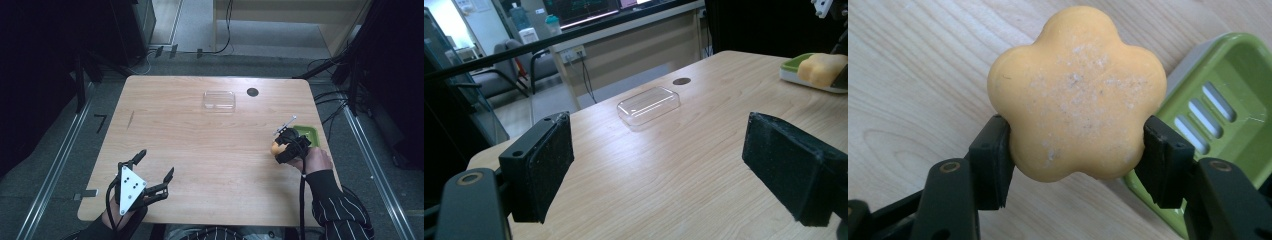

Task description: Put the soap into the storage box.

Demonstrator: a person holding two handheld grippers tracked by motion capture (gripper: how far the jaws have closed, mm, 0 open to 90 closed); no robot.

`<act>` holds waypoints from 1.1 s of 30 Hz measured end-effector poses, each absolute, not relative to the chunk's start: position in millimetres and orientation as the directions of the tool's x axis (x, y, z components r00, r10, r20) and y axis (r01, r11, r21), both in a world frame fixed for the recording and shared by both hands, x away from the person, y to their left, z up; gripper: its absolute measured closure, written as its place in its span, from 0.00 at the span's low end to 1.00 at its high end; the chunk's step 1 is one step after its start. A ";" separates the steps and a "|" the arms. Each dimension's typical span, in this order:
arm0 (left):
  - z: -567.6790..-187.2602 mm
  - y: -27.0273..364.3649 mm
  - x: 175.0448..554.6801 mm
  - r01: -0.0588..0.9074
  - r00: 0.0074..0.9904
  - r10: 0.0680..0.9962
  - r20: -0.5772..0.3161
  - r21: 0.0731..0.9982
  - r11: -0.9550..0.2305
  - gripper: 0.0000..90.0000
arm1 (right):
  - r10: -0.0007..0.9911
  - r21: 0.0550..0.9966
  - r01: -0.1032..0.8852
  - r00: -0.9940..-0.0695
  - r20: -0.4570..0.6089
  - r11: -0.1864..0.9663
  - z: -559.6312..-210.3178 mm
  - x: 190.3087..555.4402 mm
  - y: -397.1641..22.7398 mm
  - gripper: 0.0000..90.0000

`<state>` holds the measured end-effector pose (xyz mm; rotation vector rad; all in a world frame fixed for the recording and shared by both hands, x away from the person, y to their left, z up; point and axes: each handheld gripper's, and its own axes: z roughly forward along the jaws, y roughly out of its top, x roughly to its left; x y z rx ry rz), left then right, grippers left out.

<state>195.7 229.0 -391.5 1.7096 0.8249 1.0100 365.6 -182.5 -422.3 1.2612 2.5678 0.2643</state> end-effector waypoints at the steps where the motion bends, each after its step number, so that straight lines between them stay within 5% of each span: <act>1: -391.5 229.0 195.7 0.079 0.431 0.865 0.257 0.944 -0.320 0.15 | 0.798 0.281 0.748 -0.581 -0.160 0.601 -422.0 366.1 -184.1 0.45; 33: -391.6 228.2 196.1 0.081 0.434 0.862 0.260 0.942 -0.325 0.15 | 0.866 0.336 0.798 -0.469 -0.172 0.499 -415.9 381.5 -225.6 0.45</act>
